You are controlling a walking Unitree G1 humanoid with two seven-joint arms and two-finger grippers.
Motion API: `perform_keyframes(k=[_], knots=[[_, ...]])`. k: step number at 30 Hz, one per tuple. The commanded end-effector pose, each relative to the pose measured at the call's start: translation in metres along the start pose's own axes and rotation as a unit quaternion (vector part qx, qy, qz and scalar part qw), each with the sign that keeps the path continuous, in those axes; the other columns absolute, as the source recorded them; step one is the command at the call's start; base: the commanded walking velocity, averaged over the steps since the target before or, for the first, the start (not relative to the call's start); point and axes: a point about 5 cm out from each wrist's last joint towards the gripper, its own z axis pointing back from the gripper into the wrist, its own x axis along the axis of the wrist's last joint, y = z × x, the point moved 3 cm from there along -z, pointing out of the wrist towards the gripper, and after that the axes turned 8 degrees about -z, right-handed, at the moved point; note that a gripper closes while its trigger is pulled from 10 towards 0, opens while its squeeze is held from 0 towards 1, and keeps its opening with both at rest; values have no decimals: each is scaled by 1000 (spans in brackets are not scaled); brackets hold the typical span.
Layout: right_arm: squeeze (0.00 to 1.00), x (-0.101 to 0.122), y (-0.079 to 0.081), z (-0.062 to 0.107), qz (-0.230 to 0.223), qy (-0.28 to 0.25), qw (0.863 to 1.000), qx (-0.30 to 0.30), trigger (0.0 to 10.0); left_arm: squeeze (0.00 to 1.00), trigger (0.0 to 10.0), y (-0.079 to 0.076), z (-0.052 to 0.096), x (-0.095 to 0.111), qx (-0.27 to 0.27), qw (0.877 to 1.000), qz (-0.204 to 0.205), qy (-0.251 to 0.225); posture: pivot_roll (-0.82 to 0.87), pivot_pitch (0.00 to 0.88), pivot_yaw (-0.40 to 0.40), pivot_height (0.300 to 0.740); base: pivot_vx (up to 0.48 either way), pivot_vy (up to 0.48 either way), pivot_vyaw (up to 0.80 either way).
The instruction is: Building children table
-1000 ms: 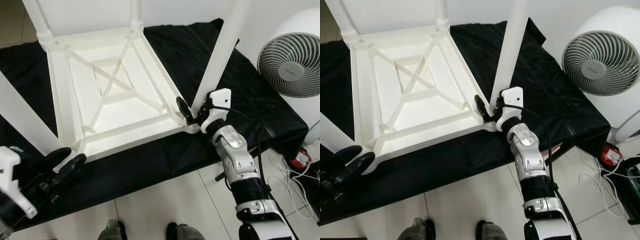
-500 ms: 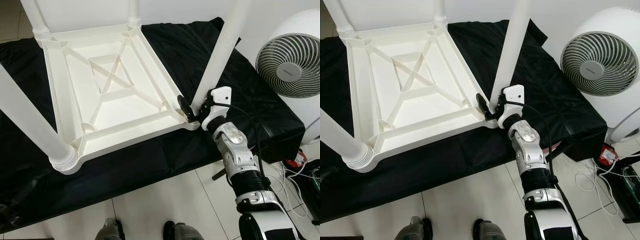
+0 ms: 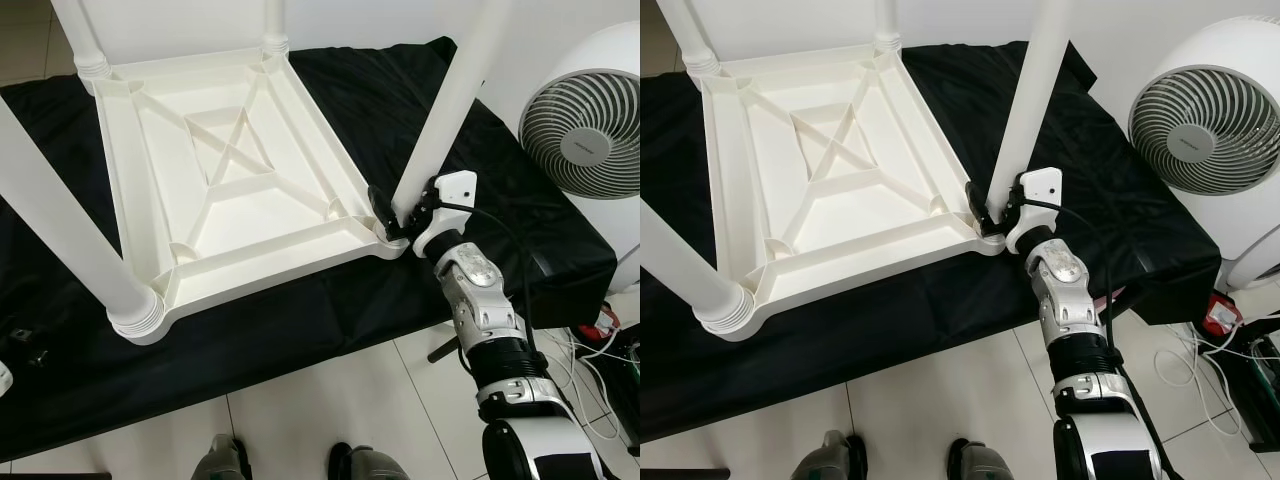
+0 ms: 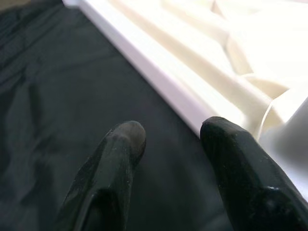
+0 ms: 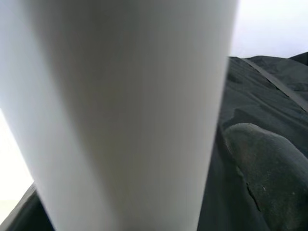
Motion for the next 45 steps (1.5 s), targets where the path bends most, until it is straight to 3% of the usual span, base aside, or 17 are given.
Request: perform_keyframes(k=[1,2,7,8,12,17,20,24,30,32,34,37,39,41,45], knots=[[0,1,-16,5,1,-4,999,-33,10000,0,10000,-11,-9,4,9,1000,6,-5,71,168,-2,740,0,0,0],[0,2,-25,9,2,-6,999,-53,10000,0,10000,-24,-18,12,-14,1000,14,-23,60,169,5,740,0,0,0],[0,4,-41,17,10,-8,996,-86,10000,0,10000,-46,-30,22,-49,998,27,-42,54,168,14,740,0,0,0],[0,6,-49,21,20,-11,994,-105,10000,0,10000,-62,-32,26,-83,995,38,-50,54,168,14,740,0,0,0],[0,8,-54,22,22,-14,993,-114,10000,0,10000,-68,-33,27,-95,993,38,-50,45,169,23,740,0,0,0],[0,23,-93,32,38,-35,977,-208,10000,0,10000,-100,-37,34,-166,983,46,-57,43,172,25,740,0,0,0],[0,25,-98,34,36,-39,972,-229,10000,0,10000,-104,-37,36,-175,982,48,-60,41,173,23,740,0,0,0],[0,26,-104,41,39,-46,965,-256,10000,0,10000,-120,-37,49,-202,975,60,-76,38,179,22,740,0,0,0],[0,25,-101,39,25,-47,969,-241,10000,0,10000,-124,-40,52,-201,974,63,-80,38,178,22,740,0,0,0],[0,25,-82,32,15,-50,981,-188,10000,0,10000,-119,-45,48,-192,977,57,-76,31,178,16,740,0,0,0],[0,25,-82,32,15,-50,981,-188,10000,0,10000,-119,-45,48,-192,977,57,-76,31,178,16,740,0,0,0],[0,21,-55,33,1,-47,990,-133,10000,0,10000,-96,-57,32,-163,985,23,-51,14,177,16,740,0,0,0],[0,21,-55,33,1,-47,990,-133,10000,0,10000,-96,-57,32,-163,985,23,-51,14,177,16,740,0,0,0],[0,15,-42,40,4,-43,991,-125,10000,0,10000,-81,-67,25,-146,989,8,-36,2,178,18,740,0,0,0],[0,10,-39,46,-6,-37,990,-133,10000,0,10000,-75,-73,21,-140,990,-1,-30,0,177,19,740,0,0,0]])
